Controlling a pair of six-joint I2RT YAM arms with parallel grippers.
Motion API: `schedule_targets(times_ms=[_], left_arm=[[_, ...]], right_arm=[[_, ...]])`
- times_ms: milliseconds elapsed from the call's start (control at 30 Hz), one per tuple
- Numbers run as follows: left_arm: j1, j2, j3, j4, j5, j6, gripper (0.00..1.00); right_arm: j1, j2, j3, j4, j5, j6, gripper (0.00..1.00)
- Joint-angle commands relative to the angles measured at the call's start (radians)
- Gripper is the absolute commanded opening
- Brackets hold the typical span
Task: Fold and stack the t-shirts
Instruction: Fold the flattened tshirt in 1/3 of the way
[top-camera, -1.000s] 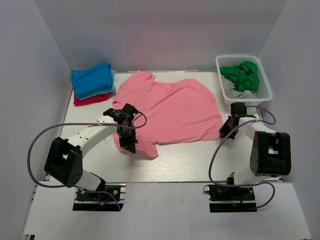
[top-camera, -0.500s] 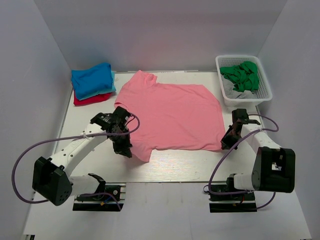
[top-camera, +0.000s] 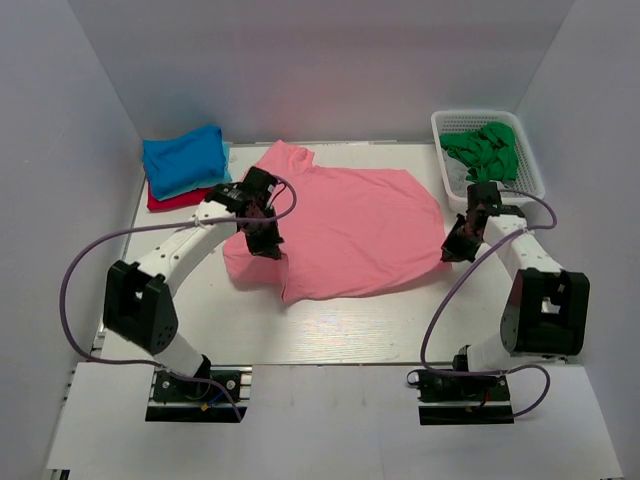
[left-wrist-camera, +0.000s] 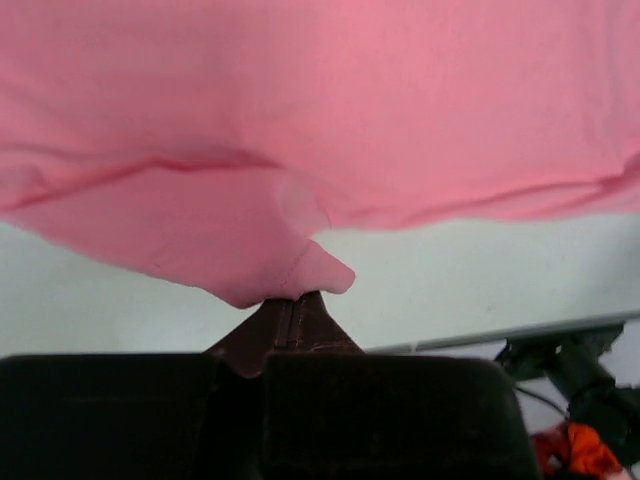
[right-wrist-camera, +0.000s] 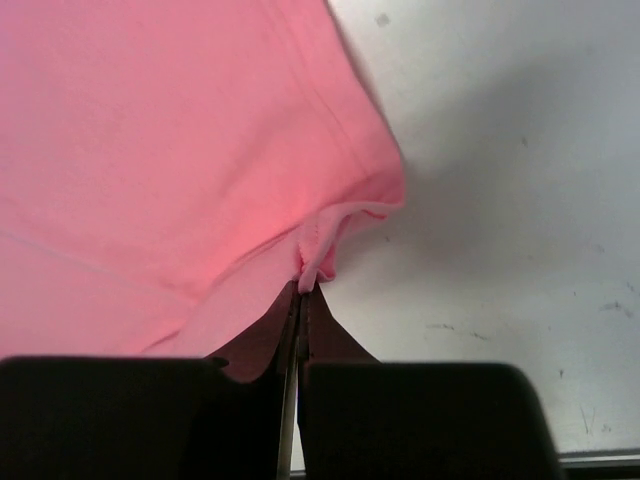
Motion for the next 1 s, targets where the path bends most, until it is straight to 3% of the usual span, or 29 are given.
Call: schedule_targets(times_ms=[0,200,433,967], left_arm=[[0.039,0.039,0.113,0.023,-0.094,0.041,0.0],[0.114,0.108,0.208,0.044,-0.13,0.073,0.0],[0.177,0.216,0.325,0.097,-0.073,0.114,0.0],[0.262,0.492,0.578,0.13,-0.021,0.137,0.0]], right_arm=[[0.007,0.066,0.113,-0.02,-0.027,-0.039,0.0],[0.006,0.136,0.251,-0.028,-0.019,-0.034,0.0],[0.006,0.251,0.421,-0.045,-0.016,-0.026,0.0],[0.006,0.47,0.649,0.004,-0.003,-0.043,0.0]])
